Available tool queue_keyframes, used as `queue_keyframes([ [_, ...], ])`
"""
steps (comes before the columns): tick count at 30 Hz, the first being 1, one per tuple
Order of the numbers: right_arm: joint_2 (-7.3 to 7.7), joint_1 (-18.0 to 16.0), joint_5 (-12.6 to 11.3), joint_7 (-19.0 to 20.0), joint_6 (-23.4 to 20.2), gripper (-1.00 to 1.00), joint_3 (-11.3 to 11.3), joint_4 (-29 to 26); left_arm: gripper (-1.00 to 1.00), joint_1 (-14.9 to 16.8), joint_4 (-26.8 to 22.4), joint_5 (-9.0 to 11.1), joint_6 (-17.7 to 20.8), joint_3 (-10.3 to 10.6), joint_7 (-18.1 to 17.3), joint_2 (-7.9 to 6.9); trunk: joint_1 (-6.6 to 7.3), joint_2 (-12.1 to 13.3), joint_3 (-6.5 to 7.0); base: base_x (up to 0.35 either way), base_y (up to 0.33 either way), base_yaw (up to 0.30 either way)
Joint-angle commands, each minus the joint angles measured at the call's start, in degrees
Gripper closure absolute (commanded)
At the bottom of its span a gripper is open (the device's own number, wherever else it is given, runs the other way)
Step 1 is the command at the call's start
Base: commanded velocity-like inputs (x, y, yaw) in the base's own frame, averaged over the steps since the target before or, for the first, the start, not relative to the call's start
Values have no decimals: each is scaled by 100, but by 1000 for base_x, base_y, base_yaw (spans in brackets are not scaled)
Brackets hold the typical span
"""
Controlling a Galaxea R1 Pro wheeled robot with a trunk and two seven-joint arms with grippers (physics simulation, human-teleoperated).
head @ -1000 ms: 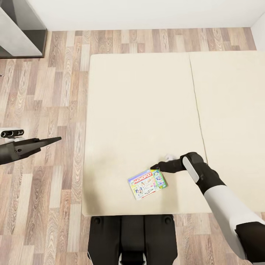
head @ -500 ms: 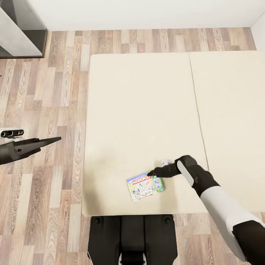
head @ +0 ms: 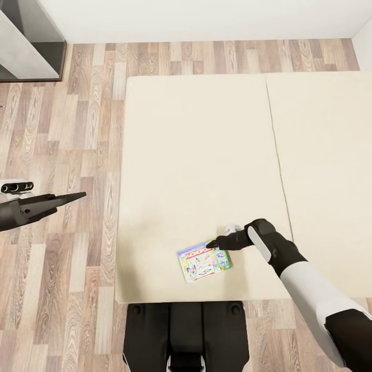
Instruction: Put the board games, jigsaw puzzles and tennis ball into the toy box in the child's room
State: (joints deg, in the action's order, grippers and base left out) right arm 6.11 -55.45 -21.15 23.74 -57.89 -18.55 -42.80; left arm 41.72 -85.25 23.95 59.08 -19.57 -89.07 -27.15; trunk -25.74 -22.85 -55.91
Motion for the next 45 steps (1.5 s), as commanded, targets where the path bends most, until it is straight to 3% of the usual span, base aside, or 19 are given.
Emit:
queue_keyframes([
  [1, -3, -1, 23, 57, 14, -100, -17, -1, -100, 3, 0, -5, 59, 2, -22, -1, -5, -7, -6, 0, 0, 0],
  [12, -38, -1, 11, 71, -3, -100, -62, 236, -100, 3, 0, -5, 59, 2, -22, -1, -5, -7, -6, 0, 0, 0],
  [17, -39, -1, -12, 77, -19, -100, -430, 325, -100, 3, -1, -5, 66, -2, -22, -1, -5, -7, -6, 0, 0, 0],
  [20, -53, -1, -30, 78, -20, -100, -507, 331, -100, 3, -1, -5, 68, -3, -22, -1, -5, -7, -6, 0, 0, 0],
  [29, -218, -1, -9, 109, -14, -100, -549, 334, -100, 3, -1, -5, 68, -4, -22, -1, -5, -7, -6, 0, 2, 0],
  [45, -241, -1, -3, 119, -3, -100, -553, 334, -100, 3, -2, -5, 69, -11, -22, -3, -5, -7, -6, 0, 174, 0],
])
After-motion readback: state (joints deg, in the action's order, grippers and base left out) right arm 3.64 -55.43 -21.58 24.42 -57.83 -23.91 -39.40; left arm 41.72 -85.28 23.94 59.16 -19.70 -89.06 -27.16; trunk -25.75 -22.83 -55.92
